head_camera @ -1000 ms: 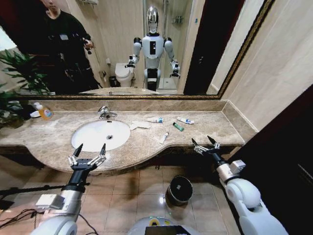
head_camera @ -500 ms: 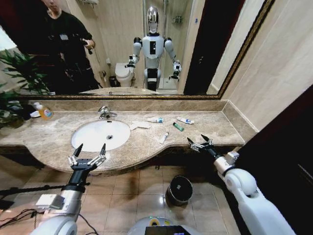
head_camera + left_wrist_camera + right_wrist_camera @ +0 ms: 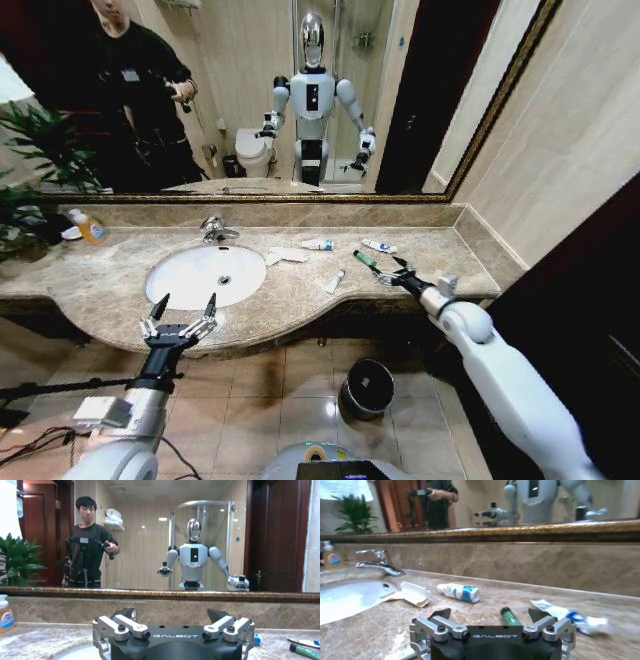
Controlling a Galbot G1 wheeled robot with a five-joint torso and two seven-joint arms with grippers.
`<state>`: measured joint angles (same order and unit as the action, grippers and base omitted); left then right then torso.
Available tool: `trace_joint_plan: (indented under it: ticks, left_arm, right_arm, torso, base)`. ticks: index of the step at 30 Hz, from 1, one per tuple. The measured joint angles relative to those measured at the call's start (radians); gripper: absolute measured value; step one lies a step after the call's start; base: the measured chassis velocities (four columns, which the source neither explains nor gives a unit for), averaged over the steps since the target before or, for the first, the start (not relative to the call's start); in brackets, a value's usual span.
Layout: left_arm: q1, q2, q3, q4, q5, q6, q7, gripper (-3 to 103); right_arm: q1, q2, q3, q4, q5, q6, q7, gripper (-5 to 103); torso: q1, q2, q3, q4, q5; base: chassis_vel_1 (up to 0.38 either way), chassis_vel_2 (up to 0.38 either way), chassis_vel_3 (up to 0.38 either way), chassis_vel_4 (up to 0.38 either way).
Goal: Pick up the trash from the sink and place it in the trash bin.
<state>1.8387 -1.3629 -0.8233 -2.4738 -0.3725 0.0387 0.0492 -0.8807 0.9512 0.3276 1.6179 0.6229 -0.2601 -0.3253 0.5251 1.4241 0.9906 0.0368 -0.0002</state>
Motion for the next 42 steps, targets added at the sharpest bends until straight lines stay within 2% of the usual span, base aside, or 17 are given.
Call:
trace_joint_plan:
  ticks: [6,11,15,17,18,26,30,32,33,35,41,42]
  left_arm:
    - [0.000,0.000,0.000,0.000,0.000,0.000,0.000,100]
    - [0.000,0.000,0.000,0.000,0.000,0.000,0.000,100]
    - [0.000,0.000,0.000,0.000,0.000,0.000,0.000,100]
    - [0.000,0.000,0.000,0.000,0.000,0.000,0.000,100]
    - [0.000,0.000,0.000,0.000,0.000,0.000,0.000,100]
    - [0.000,0.000,0.000,0.000,0.000,0.000,0.000,100]
    - [0.000,0.000,0.000,0.000,0.000,0.000,0.000,100]
    - [0.000,0.000,0.000,0.000,0.000,0.000,0.000,100]
    - [0.000,0.000,0.000,0.000,0.000,0.000,0.000,100]
    - [0.000,0.000,0.000,0.000,0.000,0.000,0.000,100]
    - [0.000,0.000,0.000,0.000,0.000,0.000,0.000,100]
    - [0.000,0.000,0.000,0.000,0.000,0.000,0.000,100]
  right_arm:
    - [0.162,0.046,-0.121,-0.148,-0.022,-0.006,-0.031,100]
    - [0.222,0.065,-0.154,-0.228,-0.051,-0.015,-0.049,101]
    - [0.271,0.067,-0.181,-0.310,-0.080,-0.020,-0.077,88]
    - [0.279,0.067,-0.184,-0.322,-0.083,-0.020,-0.078,88]
    - [0.288,0.067,-0.188,-0.336,-0.087,-0.021,-0.079,80]
    - [0.306,0.068,-0.191,-0.367,-0.092,-0.022,-0.077,76]
    - [0.305,0.062,-0.189,-0.369,-0.097,-0.022,-0.075,61]
    - [0.303,0.060,-0.189,-0.369,-0.101,-0.022,-0.074,61]
    - [0.302,0.059,-0.188,-0.369,-0.108,-0.021,-0.069,51]
    - [0.301,0.059,-0.188,-0.369,-0.111,-0.019,-0.066,51]
    - [0.298,0.058,-0.190,-0.368,-0.137,-0.002,-0.053,30]
    - [0.298,0.058,-0.190,-0.368,-0.137,-0.002,-0.053,30]
  torso:
    - [0.000,0.000,0.000,0.0001,0.0000]
    - [0.000,0.000,0.000,0.0002,0.0002]
    - [0.000,0.000,0.000,0.0000,0.0002]
    - [0.000,0.000,0.000,0.0000,0.0003]
    - [0.000,0.000,0.000,0.0000,0.0001]
    - [0.000,0.000,0.000,0.0000,0.0002]
    - [0.000,0.000,0.000,0.0000,0.0001]
    - [0.000,0.000,0.000,0.0000,0.0002]
    - [0.000,0.000,0.000,0.0000,0.0002]
    - [0.000,0.000,0.000,0.0000,0.0001]
    - [0.000,0.000,0.000,0.0000,0.0002]
    - [0.000,0.000,0.000,0.0000,0.0002]
  base:
    - [0.000,0.000,0.000,0.000]
    - [0.000,0.000,0.000,0.000]
    - [0.000,0.000,0.000,0.000]
    - [0.000,0.000,0.000,0.000]
    - [0.000,0.000,0.000,0.000]
    - [0.000,0.000,0.000,0.000]
    - [0.000,0.000,0.000,0.000]
    - [0.000,0.000,0.000,0.000]
    - [0.000,0.000,0.000,0.000]
    - [0.000,0.000,0.000,0.000]
    - [0.000,0.000,0.000,0.000]
    - [0.000,0.000,0.000,0.000]
